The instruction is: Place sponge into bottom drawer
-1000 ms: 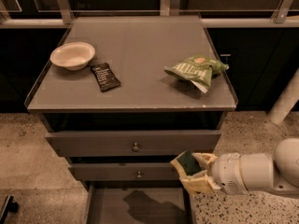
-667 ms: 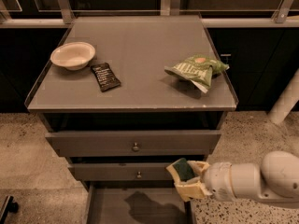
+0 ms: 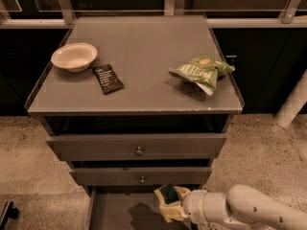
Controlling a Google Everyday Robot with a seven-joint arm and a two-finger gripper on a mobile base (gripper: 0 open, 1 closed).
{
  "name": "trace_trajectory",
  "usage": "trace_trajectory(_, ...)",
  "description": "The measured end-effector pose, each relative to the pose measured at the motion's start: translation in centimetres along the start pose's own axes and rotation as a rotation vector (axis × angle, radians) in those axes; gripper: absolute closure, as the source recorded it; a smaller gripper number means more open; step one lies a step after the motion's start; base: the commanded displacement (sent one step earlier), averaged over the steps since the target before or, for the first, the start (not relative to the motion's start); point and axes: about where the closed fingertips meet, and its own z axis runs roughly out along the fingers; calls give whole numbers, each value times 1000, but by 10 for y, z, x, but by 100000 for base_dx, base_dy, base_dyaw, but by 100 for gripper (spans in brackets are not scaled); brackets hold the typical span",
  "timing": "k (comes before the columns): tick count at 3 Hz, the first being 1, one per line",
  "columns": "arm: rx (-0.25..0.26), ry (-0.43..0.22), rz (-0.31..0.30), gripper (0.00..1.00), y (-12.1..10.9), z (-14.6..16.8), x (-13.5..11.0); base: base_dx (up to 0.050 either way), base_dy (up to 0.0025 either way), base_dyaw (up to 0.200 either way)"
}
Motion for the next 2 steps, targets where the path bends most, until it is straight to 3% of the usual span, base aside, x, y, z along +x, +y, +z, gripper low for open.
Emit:
trace_trajectory(1,18,16,70,100,-22,37,33,0,0,0)
trace_trajectory(2,16,16,80,100,-23,43,37,0,0,0)
